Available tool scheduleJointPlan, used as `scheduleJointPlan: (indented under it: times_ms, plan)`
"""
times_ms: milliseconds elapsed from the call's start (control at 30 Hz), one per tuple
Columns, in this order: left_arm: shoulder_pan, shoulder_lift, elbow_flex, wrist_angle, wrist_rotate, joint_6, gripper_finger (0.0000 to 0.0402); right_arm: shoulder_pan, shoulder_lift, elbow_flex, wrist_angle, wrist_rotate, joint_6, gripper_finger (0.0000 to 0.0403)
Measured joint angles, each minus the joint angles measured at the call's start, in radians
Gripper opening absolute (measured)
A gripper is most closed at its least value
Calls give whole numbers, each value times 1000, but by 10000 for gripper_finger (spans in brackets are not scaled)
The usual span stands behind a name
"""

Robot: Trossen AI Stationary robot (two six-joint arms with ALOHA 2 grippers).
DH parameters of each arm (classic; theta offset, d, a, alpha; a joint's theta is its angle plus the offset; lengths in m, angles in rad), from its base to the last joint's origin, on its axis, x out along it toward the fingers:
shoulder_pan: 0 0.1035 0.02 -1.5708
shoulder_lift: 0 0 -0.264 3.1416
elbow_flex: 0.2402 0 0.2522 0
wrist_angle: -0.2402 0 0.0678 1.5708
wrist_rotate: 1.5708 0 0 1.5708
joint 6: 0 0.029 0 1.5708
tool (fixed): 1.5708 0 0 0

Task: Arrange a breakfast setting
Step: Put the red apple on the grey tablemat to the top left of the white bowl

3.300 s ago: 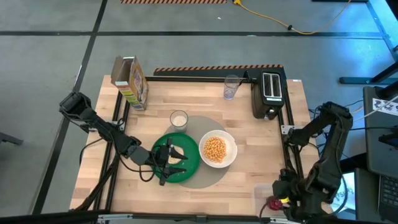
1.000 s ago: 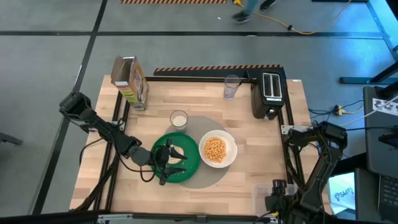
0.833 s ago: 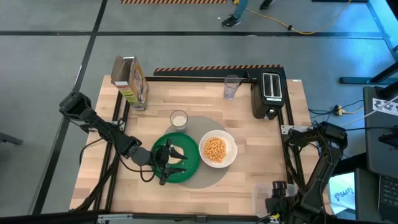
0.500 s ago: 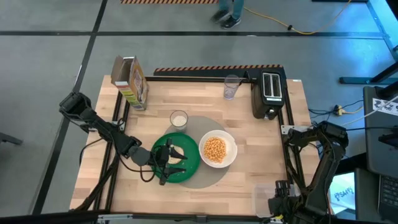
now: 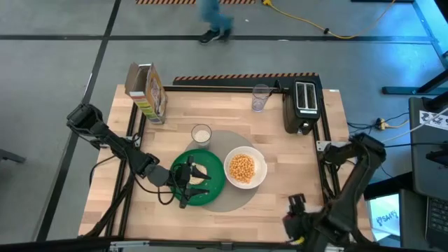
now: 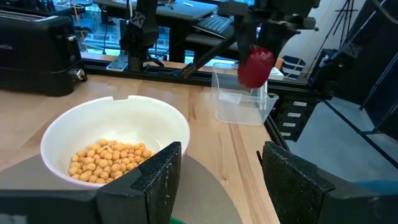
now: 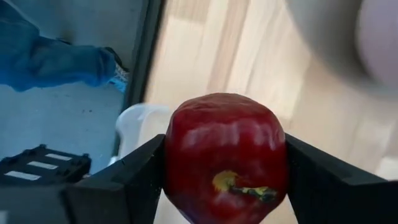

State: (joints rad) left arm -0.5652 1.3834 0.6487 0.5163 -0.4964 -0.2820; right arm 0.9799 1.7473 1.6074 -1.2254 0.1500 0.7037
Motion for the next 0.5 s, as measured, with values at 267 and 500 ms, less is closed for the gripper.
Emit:
scheduleJointPlan:
  times_ms: [267,500]
  plan:
    - [4,0,0,-12,34,7,211,-180,0,54,-13,-4,-276,260]
    - [4,0,0,-35,43,64,211,-376,0,70,-7,-6,-510,261]
